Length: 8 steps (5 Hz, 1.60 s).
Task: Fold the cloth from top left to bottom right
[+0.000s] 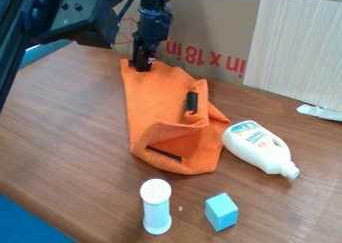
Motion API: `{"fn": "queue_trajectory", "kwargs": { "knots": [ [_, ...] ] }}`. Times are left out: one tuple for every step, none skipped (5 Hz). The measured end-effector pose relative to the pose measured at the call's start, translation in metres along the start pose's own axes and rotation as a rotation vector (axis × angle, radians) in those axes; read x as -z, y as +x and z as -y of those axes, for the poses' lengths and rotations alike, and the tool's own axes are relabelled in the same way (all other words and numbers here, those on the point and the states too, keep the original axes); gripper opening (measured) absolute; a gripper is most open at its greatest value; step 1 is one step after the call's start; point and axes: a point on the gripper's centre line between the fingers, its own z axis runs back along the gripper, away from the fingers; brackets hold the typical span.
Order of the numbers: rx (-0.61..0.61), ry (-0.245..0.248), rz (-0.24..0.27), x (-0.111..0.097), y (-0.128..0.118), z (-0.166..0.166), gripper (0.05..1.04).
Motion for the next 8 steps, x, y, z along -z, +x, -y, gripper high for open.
{"fn": "queue_trajectory", "kwargs": {
  "knots": [
    [-0.001, -0.007, 0.000, -0.002, -0.001, -0.001, 0.190],
    [-0.028, -0.027, 0.026, -0.004, -0.003, -0.002, 0.079],
    [-0.073, -0.035, 0.071, -0.011, -0.010, -0.006, 0.059],
    [-0.122, 0.005, 0.154, -0.049, -0.023, -0.007, 0.058],
    [-0.133, 0.069, 0.213, -0.075, -0.037, 0.015, 0.058],
    [-0.065, 0.099, 0.277, -0.099, -0.042, 0.050, 0.058],
    [-0.007, 0.112, 0.306, -0.111, -0.049, 0.079, 0.058],
    [0.093, 0.132, 0.336, -0.117, -0.053, 0.115, 0.056]
  ]
}}
